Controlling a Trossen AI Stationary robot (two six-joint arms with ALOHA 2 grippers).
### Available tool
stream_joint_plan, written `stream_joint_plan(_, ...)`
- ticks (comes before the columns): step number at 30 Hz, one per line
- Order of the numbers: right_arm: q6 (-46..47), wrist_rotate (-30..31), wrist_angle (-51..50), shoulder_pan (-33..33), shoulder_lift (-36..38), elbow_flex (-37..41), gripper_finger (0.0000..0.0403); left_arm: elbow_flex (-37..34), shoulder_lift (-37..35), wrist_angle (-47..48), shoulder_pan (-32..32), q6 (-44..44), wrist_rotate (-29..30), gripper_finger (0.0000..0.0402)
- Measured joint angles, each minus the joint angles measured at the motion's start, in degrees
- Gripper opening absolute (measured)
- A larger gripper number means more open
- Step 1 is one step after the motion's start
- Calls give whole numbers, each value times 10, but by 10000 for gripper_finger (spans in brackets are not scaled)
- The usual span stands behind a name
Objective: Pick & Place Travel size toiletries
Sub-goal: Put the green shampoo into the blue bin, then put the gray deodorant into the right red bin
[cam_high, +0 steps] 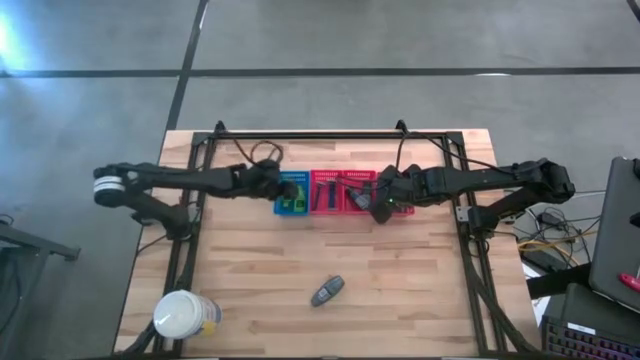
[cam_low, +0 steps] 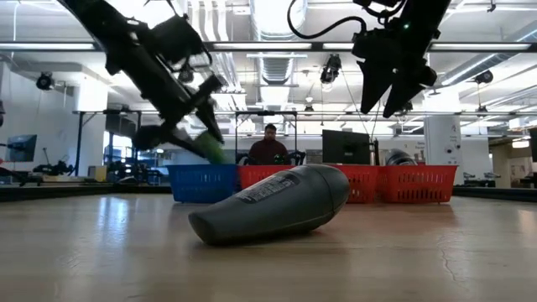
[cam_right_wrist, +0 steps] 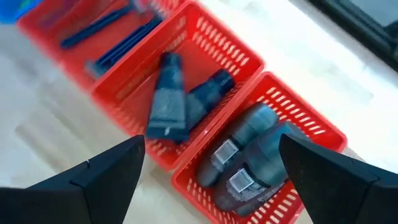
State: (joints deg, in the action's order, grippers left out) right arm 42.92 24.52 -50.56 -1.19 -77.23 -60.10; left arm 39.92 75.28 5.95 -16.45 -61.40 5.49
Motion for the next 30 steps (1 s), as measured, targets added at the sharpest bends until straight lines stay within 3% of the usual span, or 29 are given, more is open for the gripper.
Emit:
stream_joint_plan(3,-77,-50,8,5,0,0,368,3,32,7,3,3,-34,201)
stream_joint_plan(7,-222,-139,60,40,-1,3,368,5,20,26,14,51,-50,210)
stream_joint_plan(14,-394,-238,176,69,-48,3,368,5,-101,122,46,291,-54,213)
stream_joint_plan(18,-499,-268,195,94,-102,-11,368,5,-181,177,86,376,-53,213)
stream_joint_plan(23,-611,-293,195,138,-172,-56,368,5,-244,257,137,357,2,213)
stream_joint_plan(30,-604,-351,217,182,-255,-120,368,2,-269,325,179,308,36,213)
